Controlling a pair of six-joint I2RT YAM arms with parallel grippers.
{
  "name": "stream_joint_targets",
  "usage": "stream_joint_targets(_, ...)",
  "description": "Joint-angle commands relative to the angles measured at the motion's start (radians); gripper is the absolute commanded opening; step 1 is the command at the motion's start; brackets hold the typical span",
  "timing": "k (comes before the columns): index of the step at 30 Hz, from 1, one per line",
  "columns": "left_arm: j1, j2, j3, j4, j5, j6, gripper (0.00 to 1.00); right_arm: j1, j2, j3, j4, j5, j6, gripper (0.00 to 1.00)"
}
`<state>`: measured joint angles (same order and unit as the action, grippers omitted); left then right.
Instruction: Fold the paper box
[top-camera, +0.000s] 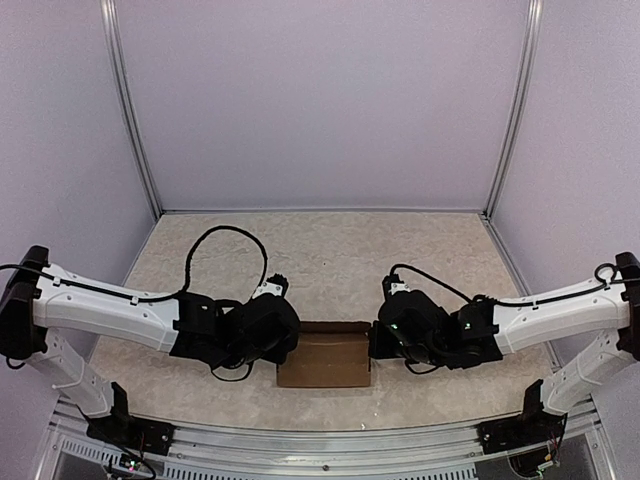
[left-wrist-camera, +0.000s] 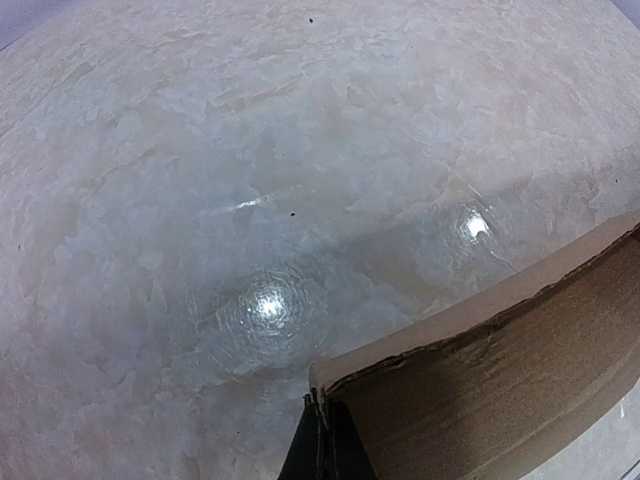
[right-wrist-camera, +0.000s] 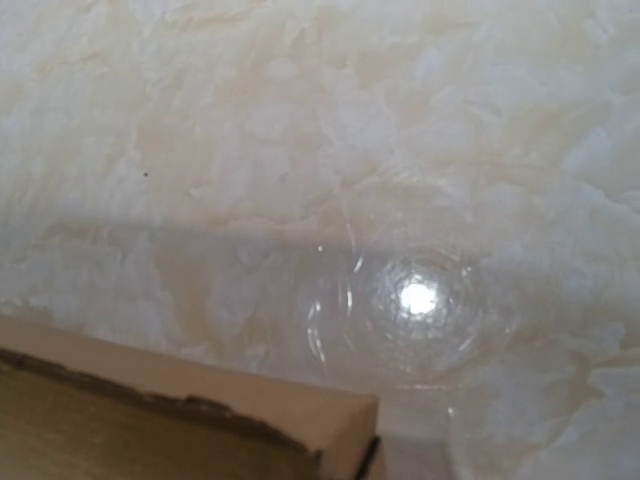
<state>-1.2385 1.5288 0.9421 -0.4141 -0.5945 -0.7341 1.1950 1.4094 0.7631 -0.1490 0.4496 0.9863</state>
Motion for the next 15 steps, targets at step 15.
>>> stream_joint_targets(15,-0.049,-0.014,-0.038,0.006,-0.121,-0.079,0.00,0.035,-0.190,-0.067,-0.044,0.076,-0.124,0.28)
